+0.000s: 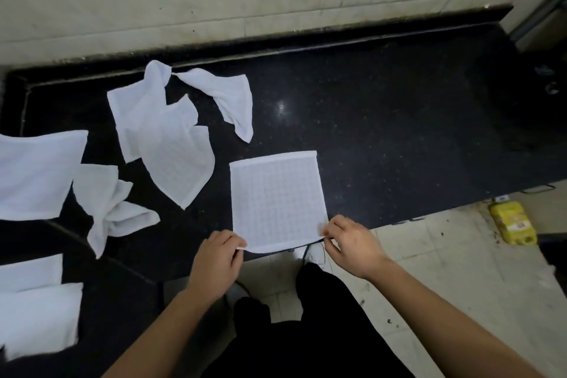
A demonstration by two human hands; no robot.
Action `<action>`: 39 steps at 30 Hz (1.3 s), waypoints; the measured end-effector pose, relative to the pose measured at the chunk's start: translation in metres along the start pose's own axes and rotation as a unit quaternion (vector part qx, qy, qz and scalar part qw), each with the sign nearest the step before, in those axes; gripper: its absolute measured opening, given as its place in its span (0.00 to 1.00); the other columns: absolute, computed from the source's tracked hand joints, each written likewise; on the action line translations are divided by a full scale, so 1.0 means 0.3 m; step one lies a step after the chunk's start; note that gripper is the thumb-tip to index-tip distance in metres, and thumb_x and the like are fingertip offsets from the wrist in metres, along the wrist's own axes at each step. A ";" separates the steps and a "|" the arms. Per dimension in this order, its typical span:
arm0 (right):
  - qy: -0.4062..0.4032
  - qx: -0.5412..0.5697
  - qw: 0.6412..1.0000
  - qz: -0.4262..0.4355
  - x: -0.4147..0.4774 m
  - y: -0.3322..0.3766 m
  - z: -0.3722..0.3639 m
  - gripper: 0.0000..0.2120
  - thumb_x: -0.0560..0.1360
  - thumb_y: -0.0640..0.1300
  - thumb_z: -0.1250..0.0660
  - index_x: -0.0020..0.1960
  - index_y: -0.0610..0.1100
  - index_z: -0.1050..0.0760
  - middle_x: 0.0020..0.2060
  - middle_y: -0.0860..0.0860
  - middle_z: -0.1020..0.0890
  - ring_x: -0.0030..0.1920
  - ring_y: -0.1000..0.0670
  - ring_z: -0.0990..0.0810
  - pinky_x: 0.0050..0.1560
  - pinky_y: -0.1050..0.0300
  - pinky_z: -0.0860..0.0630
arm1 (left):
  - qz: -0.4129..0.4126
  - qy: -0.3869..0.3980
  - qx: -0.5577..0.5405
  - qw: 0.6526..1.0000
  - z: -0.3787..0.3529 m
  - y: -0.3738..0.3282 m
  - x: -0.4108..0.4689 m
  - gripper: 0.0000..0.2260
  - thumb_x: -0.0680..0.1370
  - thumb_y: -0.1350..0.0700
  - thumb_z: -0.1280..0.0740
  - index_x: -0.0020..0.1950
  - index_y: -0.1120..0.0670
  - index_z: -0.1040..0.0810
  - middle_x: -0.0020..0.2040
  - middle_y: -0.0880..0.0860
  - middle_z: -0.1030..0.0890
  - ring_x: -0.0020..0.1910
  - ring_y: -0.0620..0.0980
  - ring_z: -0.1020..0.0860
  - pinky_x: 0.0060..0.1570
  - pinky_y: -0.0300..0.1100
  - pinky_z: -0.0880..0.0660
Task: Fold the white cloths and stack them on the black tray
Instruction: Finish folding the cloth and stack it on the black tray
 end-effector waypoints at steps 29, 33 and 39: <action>-0.125 0.172 0.966 -0.149 0.556 -0.215 0.180 0.16 0.82 0.50 0.37 0.67 0.46 0.24 0.59 0.48 0.25 0.54 0.48 0.22 0.59 0.49 0.23 | 0.221 -0.138 -0.099 0.960 0.122 0.222 0.503 0.13 0.81 0.53 0.36 0.63 0.56 0.22 0.55 0.55 0.22 0.55 0.54 0.23 0.55 0.46 0.27; -0.179 0.033 0.983 -0.034 0.525 -0.019 0.206 0.24 0.83 0.51 0.48 0.76 0.42 0.34 0.75 0.41 0.34 0.74 0.41 0.35 0.73 0.42 0.37 | 0.045 -0.115 0.088 0.988 0.106 0.062 0.503 0.20 0.84 0.51 0.44 0.74 0.57 0.32 0.74 0.60 0.33 0.74 0.59 0.35 0.67 0.56 0.35; 0.000 -0.113 0.993 0.038 0.591 0.112 -0.048 0.32 0.84 0.62 0.60 0.81 0.47 0.58 0.81 0.44 0.59 0.80 0.42 0.63 0.78 0.39 0.61 | -0.002 0.063 0.198 0.978 -0.093 0.067 0.505 0.30 0.83 0.39 0.59 0.81 0.54 0.50 0.82 0.58 0.51 0.80 0.57 0.52 0.76 0.61 0.47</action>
Point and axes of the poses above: each hand's wrist, its own x-axis towards the middle knuckle, its own z-axis out of the back of the hand, y = z × x, the point moved 10 cm from there along x, towards the middle knuckle
